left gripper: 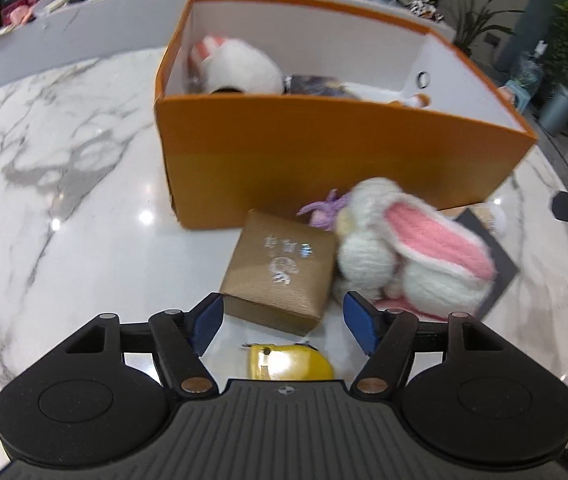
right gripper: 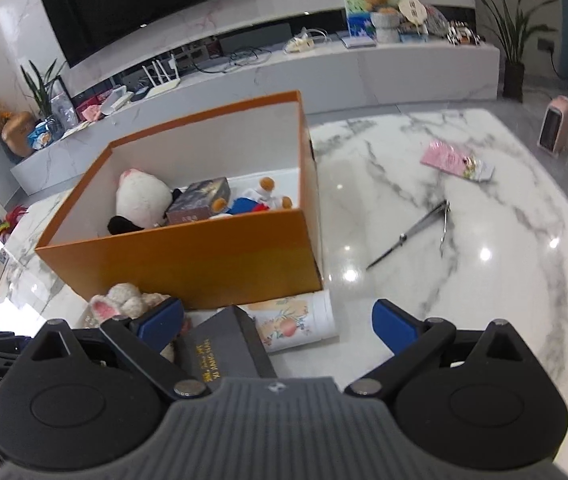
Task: Organize objects
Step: 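Grasp the gold-brown gift box with the left gripper while the right grasps the dark grey box, then lift both boxes and carry them over the orange box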
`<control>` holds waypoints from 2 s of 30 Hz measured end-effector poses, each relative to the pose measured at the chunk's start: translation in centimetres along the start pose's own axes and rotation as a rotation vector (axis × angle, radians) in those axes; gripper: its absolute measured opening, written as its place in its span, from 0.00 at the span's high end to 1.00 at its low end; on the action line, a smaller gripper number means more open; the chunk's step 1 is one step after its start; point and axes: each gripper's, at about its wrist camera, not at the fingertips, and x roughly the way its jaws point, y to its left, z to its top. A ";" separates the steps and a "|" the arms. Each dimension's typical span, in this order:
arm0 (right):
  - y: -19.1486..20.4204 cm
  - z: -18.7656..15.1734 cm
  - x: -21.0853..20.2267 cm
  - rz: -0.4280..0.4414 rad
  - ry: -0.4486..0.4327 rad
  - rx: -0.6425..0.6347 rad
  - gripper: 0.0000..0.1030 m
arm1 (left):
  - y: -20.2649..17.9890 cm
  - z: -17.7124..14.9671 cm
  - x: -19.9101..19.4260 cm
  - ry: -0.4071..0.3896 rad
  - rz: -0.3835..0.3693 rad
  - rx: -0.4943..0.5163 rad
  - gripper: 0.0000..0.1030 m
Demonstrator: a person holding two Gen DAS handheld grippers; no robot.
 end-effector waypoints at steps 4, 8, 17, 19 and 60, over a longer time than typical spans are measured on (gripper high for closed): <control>0.3 -0.3 0.7 0.017 0.021 -0.017 0.02 | 0.2 0.2 0.8 -0.015 0.004 0.016 0.24; 0.7 -0.6 1.4 0.040 0.046 -0.027 0.02 | -0.6 0.1 1.4 -0.051 0.020 0.106 0.24; 1.2 -1.7 2.9 0.024 0.121 -0.097 0.02 | -0.1 -0.1 2.3 -0.009 0.087 0.124 0.29; 1.6 -2.1 3.2 -0.003 0.130 -0.152 0.02 | 0.6 -0.1 2.2 -0.008 0.110 0.097 0.29; 6.6 -5.0 6.9 0.077 0.143 -0.453 0.24 | 1.4 -0.2 1.9 0.052 0.104 0.041 0.32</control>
